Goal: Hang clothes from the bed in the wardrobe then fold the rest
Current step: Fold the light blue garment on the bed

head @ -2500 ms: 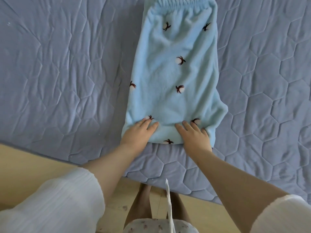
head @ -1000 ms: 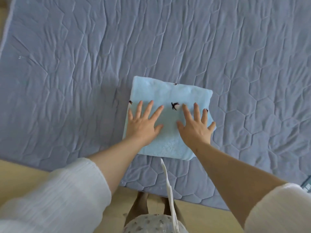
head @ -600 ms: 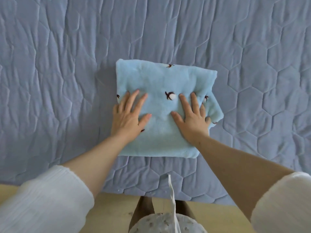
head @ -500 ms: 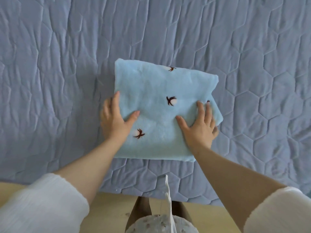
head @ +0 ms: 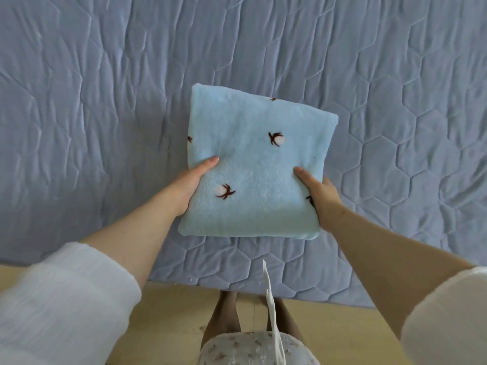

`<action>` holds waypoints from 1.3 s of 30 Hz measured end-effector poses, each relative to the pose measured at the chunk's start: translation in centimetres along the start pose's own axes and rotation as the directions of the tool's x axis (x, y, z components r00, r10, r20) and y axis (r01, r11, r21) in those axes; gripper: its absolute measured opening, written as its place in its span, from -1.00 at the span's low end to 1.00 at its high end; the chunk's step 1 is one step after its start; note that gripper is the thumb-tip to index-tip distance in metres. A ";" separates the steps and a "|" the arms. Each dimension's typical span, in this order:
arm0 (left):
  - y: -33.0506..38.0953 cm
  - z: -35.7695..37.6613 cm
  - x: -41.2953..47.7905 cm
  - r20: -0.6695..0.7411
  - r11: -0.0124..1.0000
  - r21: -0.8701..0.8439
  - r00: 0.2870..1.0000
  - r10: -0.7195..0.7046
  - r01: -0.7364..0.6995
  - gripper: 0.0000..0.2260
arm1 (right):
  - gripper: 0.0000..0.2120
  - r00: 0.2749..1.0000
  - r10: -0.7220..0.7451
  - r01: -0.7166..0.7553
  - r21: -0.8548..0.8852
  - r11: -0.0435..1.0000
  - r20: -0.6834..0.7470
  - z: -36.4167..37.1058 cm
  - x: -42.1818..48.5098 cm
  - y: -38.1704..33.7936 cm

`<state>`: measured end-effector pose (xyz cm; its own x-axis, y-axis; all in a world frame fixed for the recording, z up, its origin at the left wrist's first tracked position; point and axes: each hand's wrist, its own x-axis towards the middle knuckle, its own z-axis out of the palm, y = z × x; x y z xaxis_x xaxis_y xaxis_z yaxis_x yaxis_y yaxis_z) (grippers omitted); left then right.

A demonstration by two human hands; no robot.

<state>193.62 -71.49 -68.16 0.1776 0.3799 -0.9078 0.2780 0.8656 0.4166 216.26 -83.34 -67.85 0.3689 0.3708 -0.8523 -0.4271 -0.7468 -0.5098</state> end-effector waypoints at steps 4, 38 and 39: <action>1.3 -0.6 -4.8 -0.060 0.997 -0.070 0.998 0.020 -0.024 -0.55 | -0.70 0.998 0.020 -0.018 -0.033 0.999 0.057 0.1 -3.9 -3.4; 8.2 -44.5 -68.9 -0.801 0.414 -0.247 0.425 0.421 -0.876 -0.81 | -0.45 0.278 -0.249 0.666 0.000 0.746 0.928 46.9 -64.5 -24.7; 7.5 -47.0 -70.2 -0.816 0.404 -0.237 0.407 0.411 -0.883 -0.80 | -0.51 0.230 -0.214 0.668 0.006 0.744 0.949 49.2 -66.0 -23.8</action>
<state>138.90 -76.34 -3.59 -0.5839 0.7763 -0.2373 -0.2679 0.0916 0.9591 161.48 -62.91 -5.18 -0.6077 0.7690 -0.1985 -0.0762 -0.3052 -0.9492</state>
